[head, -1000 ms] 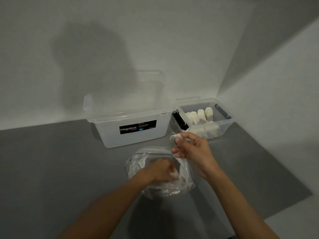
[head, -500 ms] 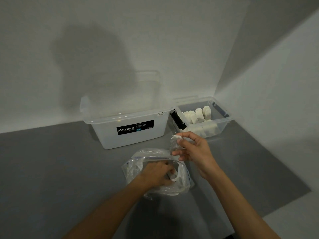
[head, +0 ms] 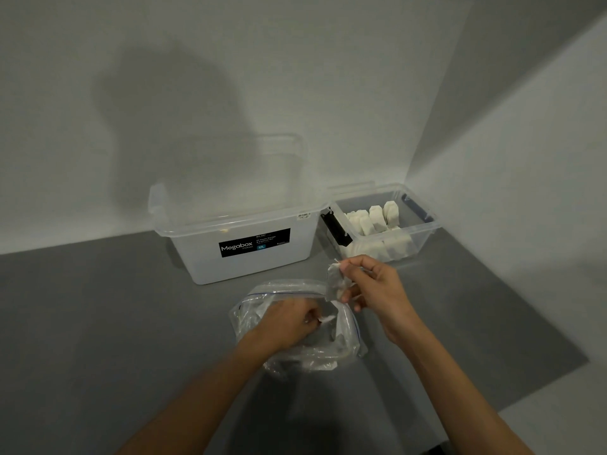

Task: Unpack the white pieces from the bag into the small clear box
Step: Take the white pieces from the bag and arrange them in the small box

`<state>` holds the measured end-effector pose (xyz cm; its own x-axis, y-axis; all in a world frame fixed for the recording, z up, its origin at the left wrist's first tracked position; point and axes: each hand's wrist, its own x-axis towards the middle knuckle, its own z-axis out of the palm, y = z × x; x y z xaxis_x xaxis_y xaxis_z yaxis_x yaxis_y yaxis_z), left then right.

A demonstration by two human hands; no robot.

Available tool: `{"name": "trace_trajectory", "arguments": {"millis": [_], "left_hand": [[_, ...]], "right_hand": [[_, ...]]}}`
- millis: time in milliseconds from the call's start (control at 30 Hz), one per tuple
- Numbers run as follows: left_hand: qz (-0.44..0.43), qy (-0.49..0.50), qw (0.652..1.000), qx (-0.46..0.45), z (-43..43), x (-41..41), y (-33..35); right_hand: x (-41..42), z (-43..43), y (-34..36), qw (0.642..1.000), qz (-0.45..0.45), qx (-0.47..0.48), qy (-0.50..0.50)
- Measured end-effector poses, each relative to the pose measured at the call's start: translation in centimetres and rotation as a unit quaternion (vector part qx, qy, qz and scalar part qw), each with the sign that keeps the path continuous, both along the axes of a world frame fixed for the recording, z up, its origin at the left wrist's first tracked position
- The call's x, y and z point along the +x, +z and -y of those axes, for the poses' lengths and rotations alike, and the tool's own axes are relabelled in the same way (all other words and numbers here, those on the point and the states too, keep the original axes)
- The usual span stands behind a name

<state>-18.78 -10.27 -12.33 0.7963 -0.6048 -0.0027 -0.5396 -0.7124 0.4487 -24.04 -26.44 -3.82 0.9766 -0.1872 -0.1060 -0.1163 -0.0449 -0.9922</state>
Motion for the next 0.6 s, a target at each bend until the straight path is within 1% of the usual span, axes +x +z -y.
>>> {"name": "trace_trajectory", "arguments": {"millis": [100,200,267,400,533,600], "left_hand": [[-0.101,0.043,0.990,-0.087,-2.2,-0.3,2.2],[-0.229,0.047,0.956,-0.179,-5.0,-1.2,5.4],[-0.282,0.056,0.932,-0.223,-6.3,-1.5,7.2],[-0.289,0.086,0.914,-0.271,-7.2,-1.1,8.9],[-0.288,0.104,0.901,-0.306,-7.1,-1.0,9.4],[-0.281,0.104,0.901,-0.312,-6.8,-1.0,9.6]], "right_hand": [[-0.2,0.6,0.2,0.999,0.032,-0.012,0.007],[-0.3,0.8,0.6,0.997,0.067,-0.034,0.034],[-0.2,0.4,0.7,0.993,0.080,-0.059,0.061],[0.4,-1.1,0.4,0.988,0.089,-0.086,0.088],[1.1,-2.5,0.4,0.990,0.062,-0.053,0.117],[1.2,-3.0,0.6,0.988,0.055,-0.048,0.135]]}}
